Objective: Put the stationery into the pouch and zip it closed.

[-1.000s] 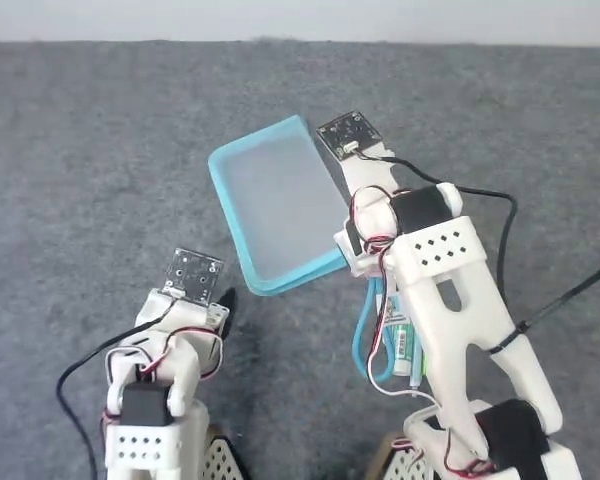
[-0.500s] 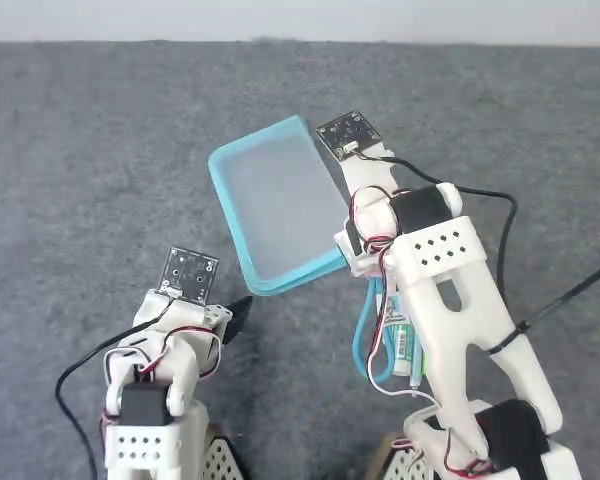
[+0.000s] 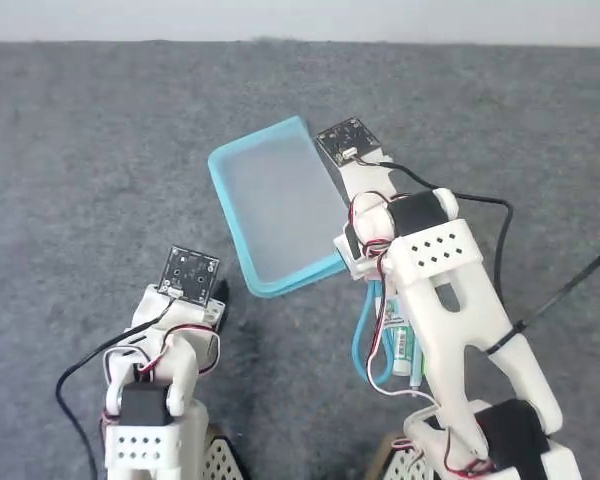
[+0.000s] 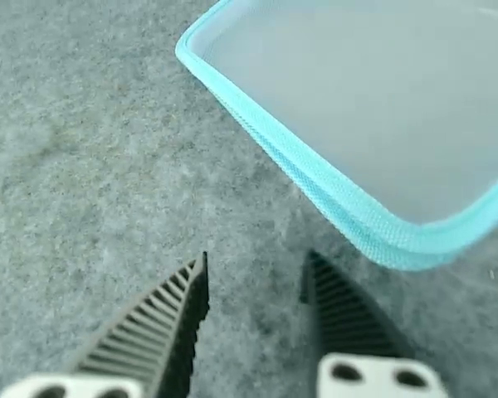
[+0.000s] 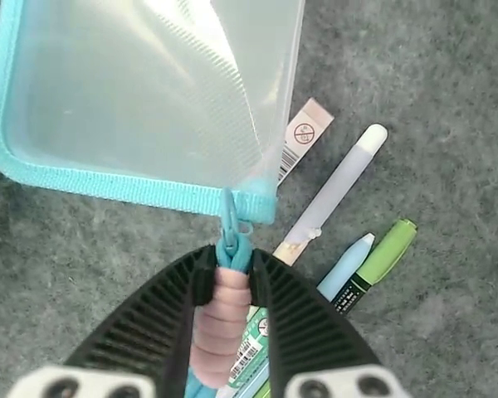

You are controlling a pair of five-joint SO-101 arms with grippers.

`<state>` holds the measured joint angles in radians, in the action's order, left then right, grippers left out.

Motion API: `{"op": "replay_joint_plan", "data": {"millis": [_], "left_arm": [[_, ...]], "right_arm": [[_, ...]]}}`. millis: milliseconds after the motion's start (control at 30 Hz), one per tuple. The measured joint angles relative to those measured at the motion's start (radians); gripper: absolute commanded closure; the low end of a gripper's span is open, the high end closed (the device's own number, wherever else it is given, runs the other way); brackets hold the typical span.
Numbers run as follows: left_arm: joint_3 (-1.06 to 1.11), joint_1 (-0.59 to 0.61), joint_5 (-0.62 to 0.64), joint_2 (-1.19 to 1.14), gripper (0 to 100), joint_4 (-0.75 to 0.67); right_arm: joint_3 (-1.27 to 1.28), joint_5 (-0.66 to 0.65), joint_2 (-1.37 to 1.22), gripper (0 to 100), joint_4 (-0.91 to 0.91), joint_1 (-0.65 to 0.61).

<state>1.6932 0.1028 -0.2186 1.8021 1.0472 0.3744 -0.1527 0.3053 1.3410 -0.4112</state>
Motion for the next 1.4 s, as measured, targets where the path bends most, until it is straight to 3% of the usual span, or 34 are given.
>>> {"op": "replay_joint_plan", "data": {"millis": [800, 1200, 1400], "left_arm": [[0.0, 0.015, -0.009, 0.0, 78, -0.064], [0.0, 0.15, -0.009, 0.0, 78, -0.258], [0.0, 0.164, -0.078, 0.0, 78, -0.331]], "right_arm": [[0.0, 0.0, 0.0, 99.1, 0.0, 0.0], [0.052, 0.0, 0.0, 99.1, -0.043, 0.0], [0.052, 0.0, 0.0, 99.1, -0.043, 0.0]]}}
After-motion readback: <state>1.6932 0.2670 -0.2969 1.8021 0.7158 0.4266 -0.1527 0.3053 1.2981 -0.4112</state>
